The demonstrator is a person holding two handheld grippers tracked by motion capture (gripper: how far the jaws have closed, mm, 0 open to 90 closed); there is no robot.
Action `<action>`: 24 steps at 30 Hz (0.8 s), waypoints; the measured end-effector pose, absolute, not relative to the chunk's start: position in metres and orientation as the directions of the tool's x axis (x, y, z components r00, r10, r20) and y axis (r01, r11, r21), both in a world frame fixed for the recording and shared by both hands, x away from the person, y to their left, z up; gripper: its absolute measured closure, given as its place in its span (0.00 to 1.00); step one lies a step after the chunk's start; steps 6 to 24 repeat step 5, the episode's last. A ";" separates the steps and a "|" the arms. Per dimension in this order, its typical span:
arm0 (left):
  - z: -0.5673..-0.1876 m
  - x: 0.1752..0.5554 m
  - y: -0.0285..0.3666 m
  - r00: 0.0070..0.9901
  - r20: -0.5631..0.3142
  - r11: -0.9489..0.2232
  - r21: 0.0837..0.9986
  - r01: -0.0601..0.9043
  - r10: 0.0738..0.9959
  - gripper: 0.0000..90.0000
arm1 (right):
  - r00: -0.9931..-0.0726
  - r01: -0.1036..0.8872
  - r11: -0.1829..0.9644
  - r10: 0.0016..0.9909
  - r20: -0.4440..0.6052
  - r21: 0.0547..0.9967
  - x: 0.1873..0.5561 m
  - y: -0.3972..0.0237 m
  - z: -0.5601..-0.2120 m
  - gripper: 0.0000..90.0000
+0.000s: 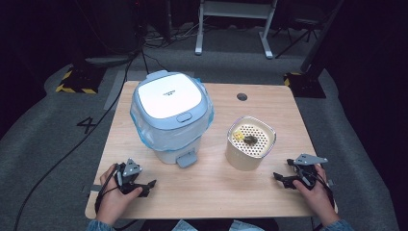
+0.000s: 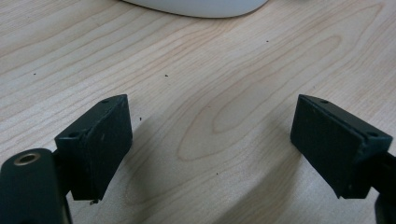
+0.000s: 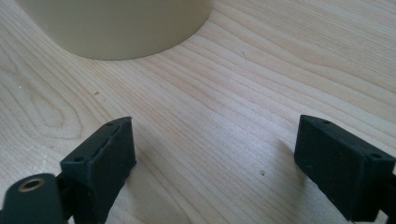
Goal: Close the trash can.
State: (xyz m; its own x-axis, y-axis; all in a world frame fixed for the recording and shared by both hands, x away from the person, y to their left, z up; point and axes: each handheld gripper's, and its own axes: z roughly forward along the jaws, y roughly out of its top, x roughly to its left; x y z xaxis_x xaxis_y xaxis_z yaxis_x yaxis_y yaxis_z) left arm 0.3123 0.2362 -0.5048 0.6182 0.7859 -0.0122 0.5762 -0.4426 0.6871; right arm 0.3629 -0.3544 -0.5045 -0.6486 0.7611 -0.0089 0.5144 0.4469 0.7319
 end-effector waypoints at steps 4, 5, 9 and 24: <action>-0.505 0.313 0.236 0.605 -0.017 -0.430 0.688 0.585 0.796 0.15 | -0.648 0.515 0.446 0.761 -0.008 0.732 0.363 -0.354 -0.504 0.14; -0.505 0.313 0.236 0.603 -0.018 -0.428 0.688 0.586 0.798 0.15 | -0.649 0.515 0.446 0.761 -0.008 0.732 0.363 -0.354 -0.504 0.14; -0.505 0.313 0.236 0.603 -0.018 -0.428 0.688 0.586 0.798 0.15 | -0.649 0.515 0.446 0.761 -0.008 0.732 0.363 -0.354 -0.504 0.14; -0.505 0.313 0.236 0.603 -0.018 -0.428 0.688 0.586 0.798 0.15 | -0.649 0.515 0.446 0.761 -0.008 0.732 0.363 -0.354 -0.504 0.14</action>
